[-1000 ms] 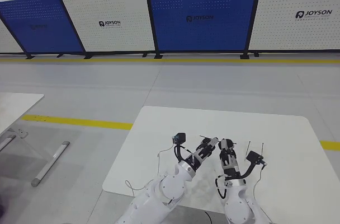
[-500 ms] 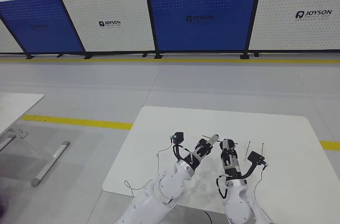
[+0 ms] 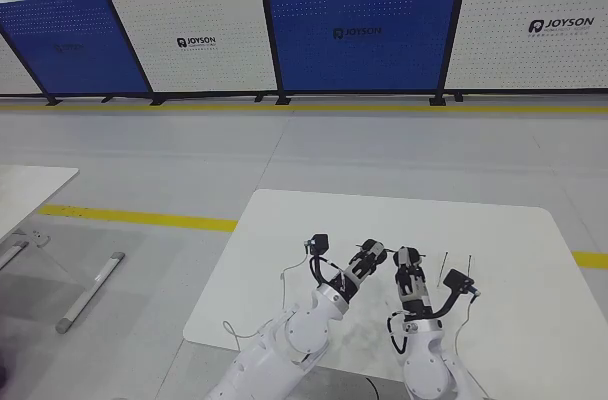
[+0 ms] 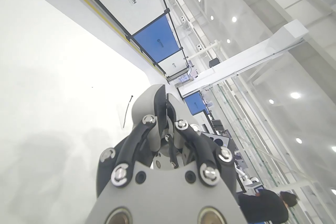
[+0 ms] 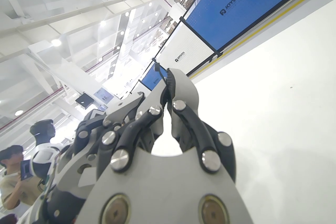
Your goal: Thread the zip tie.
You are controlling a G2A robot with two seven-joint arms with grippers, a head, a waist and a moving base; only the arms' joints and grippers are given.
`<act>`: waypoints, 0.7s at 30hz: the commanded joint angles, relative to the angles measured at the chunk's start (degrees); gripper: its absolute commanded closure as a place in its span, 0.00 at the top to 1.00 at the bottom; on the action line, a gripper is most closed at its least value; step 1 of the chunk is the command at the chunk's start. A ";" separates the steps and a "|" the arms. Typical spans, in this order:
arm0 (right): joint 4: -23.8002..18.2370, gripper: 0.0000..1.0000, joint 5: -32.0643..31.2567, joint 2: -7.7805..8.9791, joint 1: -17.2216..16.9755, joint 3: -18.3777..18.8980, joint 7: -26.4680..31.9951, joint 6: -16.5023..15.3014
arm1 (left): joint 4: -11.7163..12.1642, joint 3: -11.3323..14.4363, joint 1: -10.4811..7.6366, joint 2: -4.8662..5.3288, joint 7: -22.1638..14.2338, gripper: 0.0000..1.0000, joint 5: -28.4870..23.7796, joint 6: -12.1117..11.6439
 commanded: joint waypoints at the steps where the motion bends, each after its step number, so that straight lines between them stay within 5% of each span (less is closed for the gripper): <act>1: -0.05 0.00 0.01 0.00 -0.02 0.03 0.05 -0.01 | 0.01 0.03 -0.03 -0.02 0.09 0.00 -0.07 0.01; 6: -0.38 0.00 0.15 0.03 -0.22 0.12 0.28 -0.28 | 0.05 0.10 -0.06 -0.07 0.38 0.00 -0.11 -0.05; 7: -0.50 0.09 0.27 0.03 -0.27 0.13 0.34 -0.41 | 0.05 0.10 -0.04 -0.08 0.49 0.00 -0.17 -0.06; 8: -0.57 0.44 0.37 0.04 -0.35 0.16 0.34 -0.56 | 0.06 0.11 -0.03 -0.10 0.59 0.00 -0.22 -0.06; 9: -0.64 1.00 0.39 0.05 -0.41 0.21 0.34 -0.62 | 0.06 0.11 -0.02 -0.11 0.69 0.00 -0.28 -0.04; 21: -1.02 1.00 0.54 0.15 -1.09 0.61 -0.06 -1.60 | 0.73 0.26 -0.18 -0.42 2.53 0.00 -1.13 1.48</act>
